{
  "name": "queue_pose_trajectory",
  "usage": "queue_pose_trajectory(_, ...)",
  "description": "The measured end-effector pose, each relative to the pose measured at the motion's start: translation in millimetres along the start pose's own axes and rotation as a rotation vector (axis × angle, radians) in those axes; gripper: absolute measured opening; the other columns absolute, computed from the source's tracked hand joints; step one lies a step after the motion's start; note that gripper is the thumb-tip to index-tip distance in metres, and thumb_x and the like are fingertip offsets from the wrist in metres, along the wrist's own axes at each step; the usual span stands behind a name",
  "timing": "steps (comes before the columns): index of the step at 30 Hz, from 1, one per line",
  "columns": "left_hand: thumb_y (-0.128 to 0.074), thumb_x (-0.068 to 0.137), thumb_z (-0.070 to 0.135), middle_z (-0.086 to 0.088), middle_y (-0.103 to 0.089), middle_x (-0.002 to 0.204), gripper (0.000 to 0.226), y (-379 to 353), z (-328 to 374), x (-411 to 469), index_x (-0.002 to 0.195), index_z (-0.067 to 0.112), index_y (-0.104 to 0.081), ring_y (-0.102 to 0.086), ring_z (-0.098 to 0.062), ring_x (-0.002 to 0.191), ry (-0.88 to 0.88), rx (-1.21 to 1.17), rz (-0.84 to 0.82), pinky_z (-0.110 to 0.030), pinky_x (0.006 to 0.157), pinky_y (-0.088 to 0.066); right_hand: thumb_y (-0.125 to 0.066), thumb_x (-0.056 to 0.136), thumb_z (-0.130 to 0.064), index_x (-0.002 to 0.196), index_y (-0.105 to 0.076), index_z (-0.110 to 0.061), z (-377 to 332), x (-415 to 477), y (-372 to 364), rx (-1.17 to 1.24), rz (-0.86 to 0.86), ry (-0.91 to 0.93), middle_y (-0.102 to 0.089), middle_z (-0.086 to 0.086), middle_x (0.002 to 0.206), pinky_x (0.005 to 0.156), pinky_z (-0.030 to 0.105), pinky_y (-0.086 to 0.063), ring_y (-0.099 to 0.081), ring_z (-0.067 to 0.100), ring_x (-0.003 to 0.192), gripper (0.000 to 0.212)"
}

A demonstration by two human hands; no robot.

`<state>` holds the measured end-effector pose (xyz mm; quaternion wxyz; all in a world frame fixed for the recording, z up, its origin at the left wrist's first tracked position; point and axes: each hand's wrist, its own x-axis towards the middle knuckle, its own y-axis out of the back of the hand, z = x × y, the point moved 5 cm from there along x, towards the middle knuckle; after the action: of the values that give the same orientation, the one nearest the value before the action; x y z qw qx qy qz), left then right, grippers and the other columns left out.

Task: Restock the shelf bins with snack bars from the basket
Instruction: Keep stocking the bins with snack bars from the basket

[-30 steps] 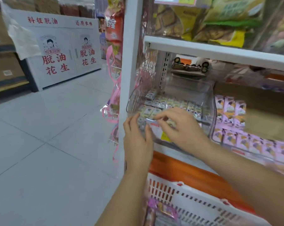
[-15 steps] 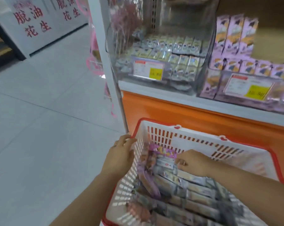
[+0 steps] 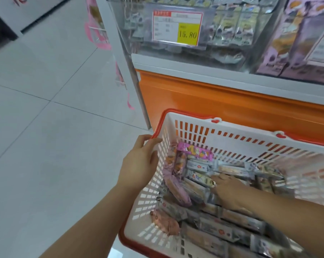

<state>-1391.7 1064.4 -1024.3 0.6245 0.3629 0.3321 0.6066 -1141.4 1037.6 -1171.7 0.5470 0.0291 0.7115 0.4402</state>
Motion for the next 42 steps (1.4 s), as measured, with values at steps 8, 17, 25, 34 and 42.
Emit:
queue_pose_trajectory(8,-0.052,0.092,0.013,0.003,-0.044,0.136,0.036,0.4,0.7,-0.4,0.126,0.023,-0.056,-0.062,-0.02,0.074,-0.02,0.035,-0.007,-0.026,0.063,-0.043,-0.051,0.092,-0.014,0.132,-0.057,-0.022,12.9,-27.6,46.0,0.259,0.093,-0.009,-0.041,0.003,0.143,0.104,0.036,-0.039,-0.043,0.023,0.125,0.041)
queue_pose_trajectory(17,-0.045,0.097,0.028,0.001,-0.036,0.145,0.036,47.5,40.6,5.0,0.133,0.026,-0.05,-0.045,-0.02,0.126,-0.071,0.302,-0.267,-0.036,0.1,-0.042,-0.05,0.097,-0.014,0.122,-0.062,-0.022,-14.8,-139.4,151.8,0.456,0.413,0.098,-0.055,-0.003,0.126,0.092,0.018,-0.039,-0.052,0.008,0.107,0.029)
queue_pose_trajectory(25,-0.039,0.101,0.031,-0.011,-0.065,0.113,0.034,139.7,131.8,1.7,0.106,0.008,-0.064,-0.06,-0.022,0.097,0.017,-0.052,-0.307,-0.03,0.081,-0.047,-0.055,0.096,-0.021,0.116,-0.062,-0.034,-34.8,-268.6,238.9,0.445,1.002,0.088,-0.038,-0.01,0.124,0.089,0.026,-0.04,-0.045,0.008,0.105,0.025)
queue_pose_trajectory(34,-0.056,0.095,0.021,-0.004,-0.069,0.098,0.033,155.6,206.8,-13.9,0.123,0.036,-0.045,-0.065,-0.024,0.082,0.148,-1.47,-0.129,-0.035,0.075,-0.054,-0.062,0.091,-0.015,0.11,-0.07,-0.027,-41.1,-302.2,287.6,0.527,1.277,0.123,-0.035,-0.017,0.119,0.093,0.011,-0.032,-0.038,0.004,0.107,0.025)
queue_pose_trajectory(42,-0.054,0.096,0.027,0.003,-0.066,0.108,0.024,171.3,184.9,31.0,0.119,0.032,-0.056,-0.066,-0.012,0.096,0.106,-1.375,0.125,-0.022,0.073,-0.055,-0.065,0.089,-0.017,0.107,-0.054,-0.028,-22.8,-267.6,343.9,1.335,1.122,0.161,-0.063,-0.006,0.111,0.082,0.032,-0.056,-0.065,0.011,0.095,0.024)
